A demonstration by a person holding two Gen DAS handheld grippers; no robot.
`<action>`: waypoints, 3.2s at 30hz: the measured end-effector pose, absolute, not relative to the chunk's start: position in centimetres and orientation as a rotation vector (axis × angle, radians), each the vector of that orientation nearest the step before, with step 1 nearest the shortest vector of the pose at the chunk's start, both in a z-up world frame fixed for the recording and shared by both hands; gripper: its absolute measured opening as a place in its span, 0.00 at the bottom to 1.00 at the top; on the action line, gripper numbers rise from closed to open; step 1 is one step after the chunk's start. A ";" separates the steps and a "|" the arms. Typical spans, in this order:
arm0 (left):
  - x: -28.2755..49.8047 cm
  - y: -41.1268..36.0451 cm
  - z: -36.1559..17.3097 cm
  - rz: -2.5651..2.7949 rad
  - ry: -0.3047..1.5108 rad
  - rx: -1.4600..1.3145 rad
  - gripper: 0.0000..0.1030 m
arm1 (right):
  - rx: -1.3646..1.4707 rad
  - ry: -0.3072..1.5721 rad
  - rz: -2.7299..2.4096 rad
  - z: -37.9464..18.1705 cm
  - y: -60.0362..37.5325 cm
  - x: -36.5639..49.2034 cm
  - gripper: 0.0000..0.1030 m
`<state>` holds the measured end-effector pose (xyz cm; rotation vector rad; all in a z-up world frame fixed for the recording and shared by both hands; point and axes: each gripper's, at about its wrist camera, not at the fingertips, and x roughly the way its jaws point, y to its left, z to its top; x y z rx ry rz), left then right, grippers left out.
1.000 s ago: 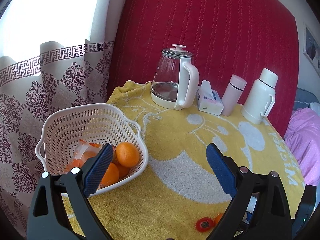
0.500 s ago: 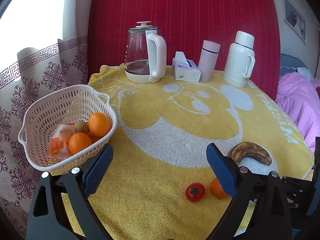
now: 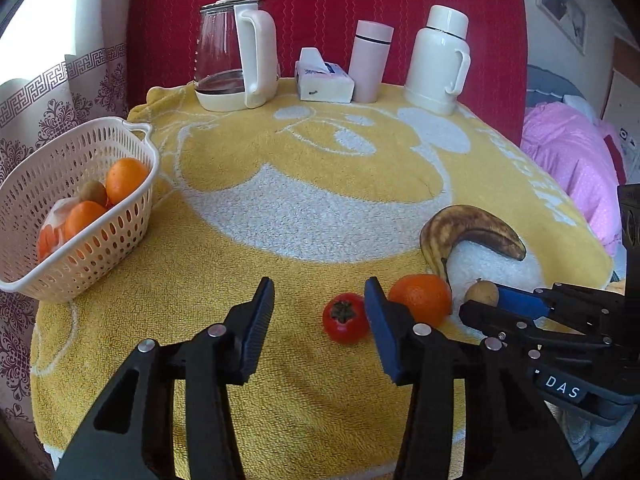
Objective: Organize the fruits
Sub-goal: 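Grasp the large red tomato with the left tool while the right tool holds the kiwi, then carry the red tomato into the basket and open the left tool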
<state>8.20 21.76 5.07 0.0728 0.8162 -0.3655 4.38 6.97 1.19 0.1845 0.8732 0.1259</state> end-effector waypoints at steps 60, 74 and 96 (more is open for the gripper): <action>7.0 21.5 4.6 -0.492 0.875 0.061 0.34 | 0.211 0.839 0.150 1.4 6.5 4.0 0.30; 7.3 22.2 5.0 -0.428 0.857 0.068 0.27 | 0.205 0.822 0.152 1.7 6.5 3.8 0.30; 7.4 25.4 8.4 -0.337 0.767 0.013 0.27 | 0.181 0.868 0.134 1.3 6.9 4.6 0.31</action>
